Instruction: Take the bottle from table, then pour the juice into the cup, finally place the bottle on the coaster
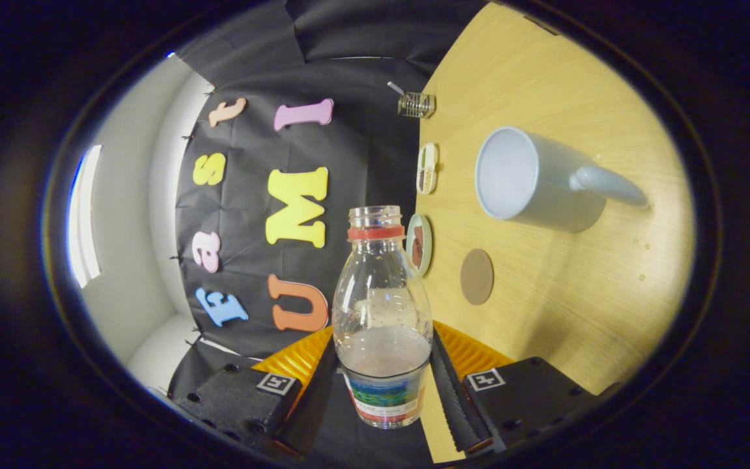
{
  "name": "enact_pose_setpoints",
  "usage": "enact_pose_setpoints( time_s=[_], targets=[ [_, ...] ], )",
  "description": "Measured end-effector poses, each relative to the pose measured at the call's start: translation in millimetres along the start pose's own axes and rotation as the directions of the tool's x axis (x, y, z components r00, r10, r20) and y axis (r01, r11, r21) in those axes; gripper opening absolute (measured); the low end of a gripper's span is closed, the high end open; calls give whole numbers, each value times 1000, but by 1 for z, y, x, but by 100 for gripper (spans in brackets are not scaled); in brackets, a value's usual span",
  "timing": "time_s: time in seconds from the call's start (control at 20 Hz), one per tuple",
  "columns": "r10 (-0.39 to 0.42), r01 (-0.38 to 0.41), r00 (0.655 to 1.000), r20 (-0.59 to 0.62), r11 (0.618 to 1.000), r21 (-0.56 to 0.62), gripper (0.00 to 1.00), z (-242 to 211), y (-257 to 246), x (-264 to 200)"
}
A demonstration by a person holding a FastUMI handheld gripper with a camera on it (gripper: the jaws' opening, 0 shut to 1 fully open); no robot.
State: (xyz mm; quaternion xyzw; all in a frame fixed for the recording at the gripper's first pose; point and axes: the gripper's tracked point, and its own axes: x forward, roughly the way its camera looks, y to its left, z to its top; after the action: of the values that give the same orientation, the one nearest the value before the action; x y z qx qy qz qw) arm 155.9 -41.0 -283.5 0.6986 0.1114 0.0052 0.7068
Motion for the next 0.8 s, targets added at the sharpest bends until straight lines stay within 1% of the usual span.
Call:
enact_pose_setpoints(
  time_s=[0.25, 0.35, 0.55, 0.8],
  targets=[
    [-13, 12, 1000, 1, 987, 160, 81, 7, -5, 5],
    [-11, 11, 1000, -1, 980, 199, 80, 9, -6, 6],
    [-13, 10, 1000, 10, 974, 226, 80, 15, -6, 9],
    [18, -26, 999, 30, 961, 276, 81, 30, 1, 6]
  ],
)
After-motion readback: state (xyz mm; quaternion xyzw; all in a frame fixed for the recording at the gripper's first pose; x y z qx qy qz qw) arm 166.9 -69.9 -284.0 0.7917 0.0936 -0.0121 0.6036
